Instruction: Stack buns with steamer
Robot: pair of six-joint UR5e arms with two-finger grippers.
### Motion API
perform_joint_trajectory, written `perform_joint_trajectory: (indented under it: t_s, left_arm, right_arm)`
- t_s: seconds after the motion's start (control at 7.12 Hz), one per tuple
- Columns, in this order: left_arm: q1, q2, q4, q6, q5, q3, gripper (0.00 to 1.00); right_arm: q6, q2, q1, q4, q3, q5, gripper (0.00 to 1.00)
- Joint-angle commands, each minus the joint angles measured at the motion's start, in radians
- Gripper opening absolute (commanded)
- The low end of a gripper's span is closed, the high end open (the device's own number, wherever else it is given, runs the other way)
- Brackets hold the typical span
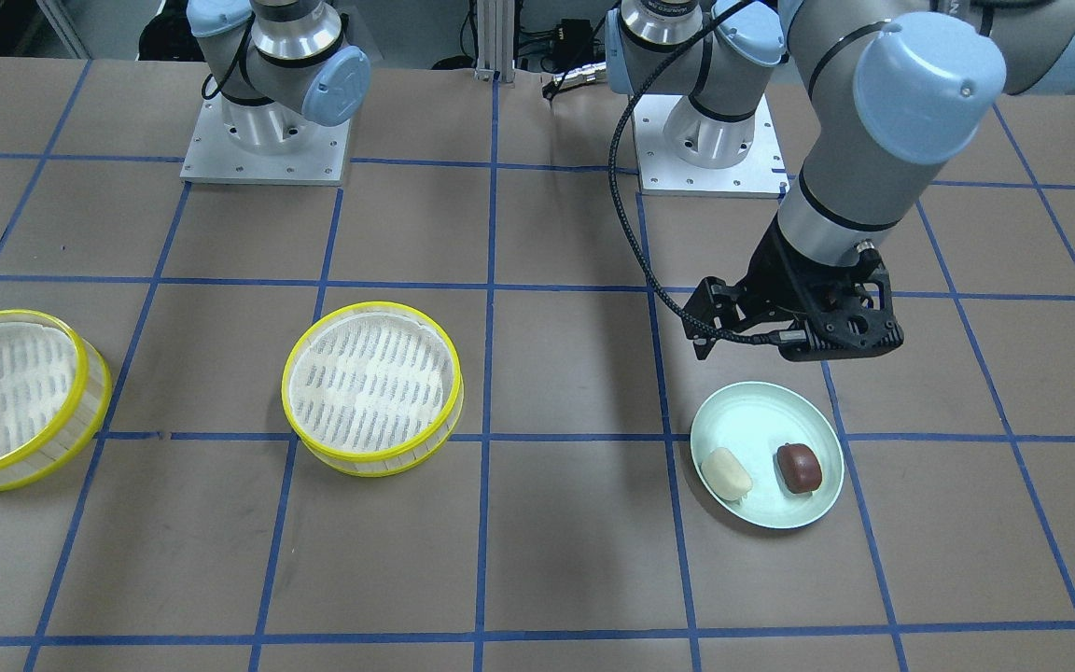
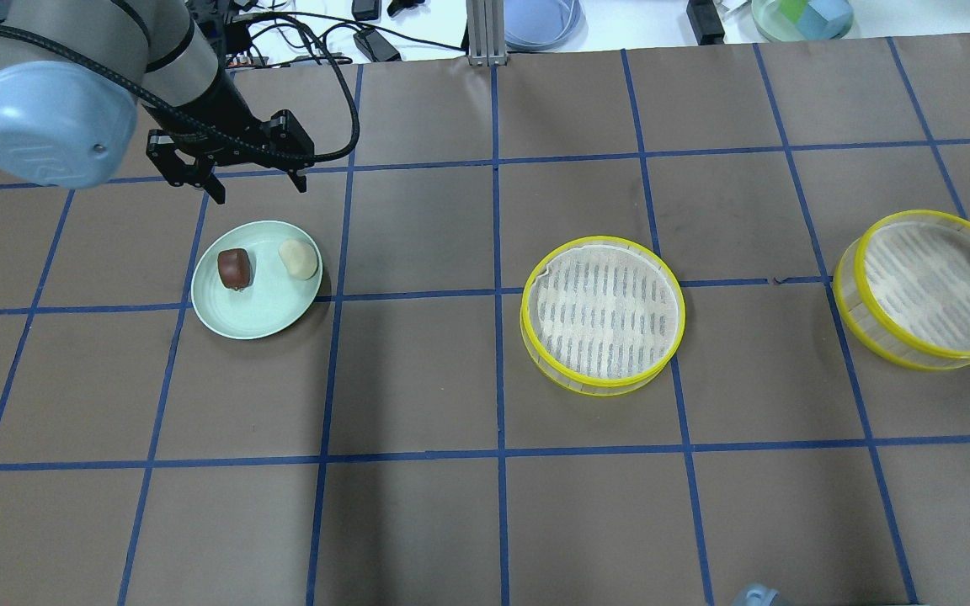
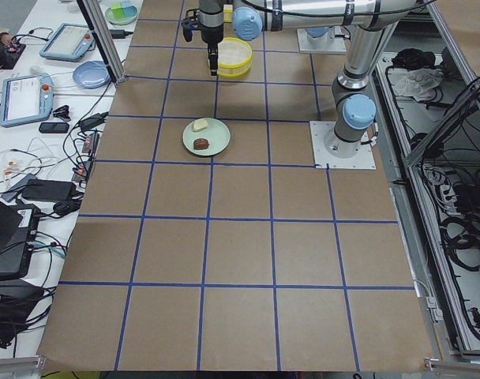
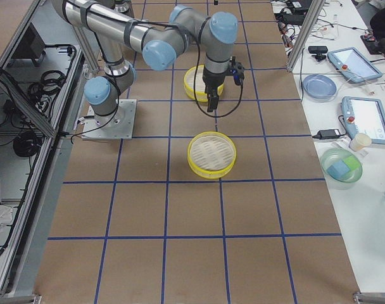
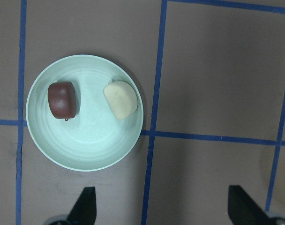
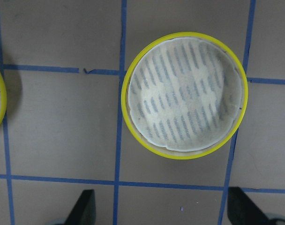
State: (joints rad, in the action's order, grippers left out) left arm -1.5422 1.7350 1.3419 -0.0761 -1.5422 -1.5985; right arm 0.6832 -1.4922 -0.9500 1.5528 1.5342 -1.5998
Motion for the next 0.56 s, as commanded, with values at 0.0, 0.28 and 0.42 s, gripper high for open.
perform_joint_trajectory:
  t_s: [0.0, 0.28, 0.42]
  left_arm:
    - [0.046, 0.082, -0.046, 0.004, 0.016, -0.021, 1.00]
    - [0.129, 0.148, -0.091, 0.061, 0.092, -0.035, 0.99]
    - [0.134, 0.191, -0.149, 0.059, 0.090, -0.046, 0.99]
  right_arm:
    - [0.071, 0.093, 0.062, 0.088, 0.003, -0.014, 1.00]
    - [0.075, 0.217, 0.072, 0.230, 0.007, -0.051, 1.00]
    - [0.076, 0.283, 0.101, 0.286, 0.012, -0.046, 1.00]
